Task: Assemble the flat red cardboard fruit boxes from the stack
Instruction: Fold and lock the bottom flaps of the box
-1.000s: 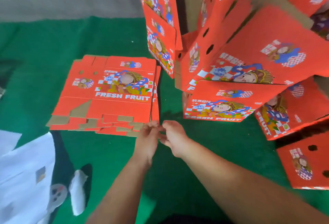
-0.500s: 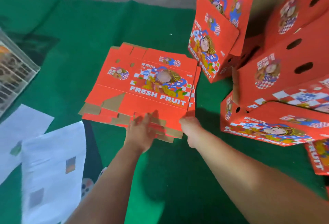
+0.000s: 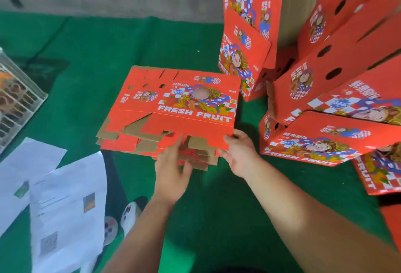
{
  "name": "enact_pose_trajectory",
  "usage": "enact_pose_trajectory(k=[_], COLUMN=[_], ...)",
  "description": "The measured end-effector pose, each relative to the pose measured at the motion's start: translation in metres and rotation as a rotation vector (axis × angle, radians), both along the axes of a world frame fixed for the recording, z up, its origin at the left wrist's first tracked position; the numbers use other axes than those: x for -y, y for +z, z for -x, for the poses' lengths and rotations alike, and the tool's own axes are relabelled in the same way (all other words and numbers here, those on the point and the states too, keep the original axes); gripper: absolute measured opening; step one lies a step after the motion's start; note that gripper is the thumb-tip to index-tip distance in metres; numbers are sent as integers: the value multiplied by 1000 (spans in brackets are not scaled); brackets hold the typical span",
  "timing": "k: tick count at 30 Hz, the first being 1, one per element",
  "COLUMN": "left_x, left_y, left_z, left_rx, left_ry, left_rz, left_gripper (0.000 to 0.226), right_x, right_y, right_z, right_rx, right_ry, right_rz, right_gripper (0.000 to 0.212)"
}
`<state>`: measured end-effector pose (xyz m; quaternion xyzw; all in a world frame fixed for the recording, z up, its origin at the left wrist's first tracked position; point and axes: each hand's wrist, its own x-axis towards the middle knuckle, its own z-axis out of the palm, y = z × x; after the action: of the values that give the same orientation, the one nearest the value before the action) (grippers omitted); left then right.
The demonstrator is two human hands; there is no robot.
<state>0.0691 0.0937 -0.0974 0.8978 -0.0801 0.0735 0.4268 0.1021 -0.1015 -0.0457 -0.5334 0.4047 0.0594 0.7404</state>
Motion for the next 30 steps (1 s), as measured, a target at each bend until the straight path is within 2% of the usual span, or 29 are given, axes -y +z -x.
enact_pose_trajectory(k=[2,4,6,7,9,10,11,13,14,18,22,25,28,30], left_x=[-21,-45,-64,-71,-79,-80,-80,-79,-79,-78,-52,-37,-32,-26], left_y=[2,2,3,1,2,4,6,19,29,56,73,91,101,103], left_z=[8,14,19,21,30,37,44,56,64,94,117,115,112,116], left_rx=[31,-34,-149,-181,-257,-258,-214,-68,-17,-11,7,107,92,87], left_ry=[292,543,577,503,350,317,289,254,222,92,83,89,90,74], left_rz=[38,51,82,129,238,250,273,388,435,409,478,434,472,466], left_gripper=[73,89,93,79,23,9,6,49,62,48,79,86,95,93], right_x=[21,48,70,78,88,92,96,106,112,137,164,183,193,196], right_y=[10,14,16,16,16,15,14,15,16,34,70,97,112,111], right_z=[16,35,57,68,89,99,107,122,128,149,163,178,194,204], right_rx=[8,7,-2,-13,-37,-57,-77,-93,-97,-49,33,84,192,287], right_ry=[-53,-68,-47,-36,-6,5,5,-7,-11,40,194,305,358,303], right_rz=[4,25,32,28,46,59,77,86,93,214,488,622,556,463], right_gripper=[28,35,37,36,33,33,31,24,21,24,27,22,38,67])
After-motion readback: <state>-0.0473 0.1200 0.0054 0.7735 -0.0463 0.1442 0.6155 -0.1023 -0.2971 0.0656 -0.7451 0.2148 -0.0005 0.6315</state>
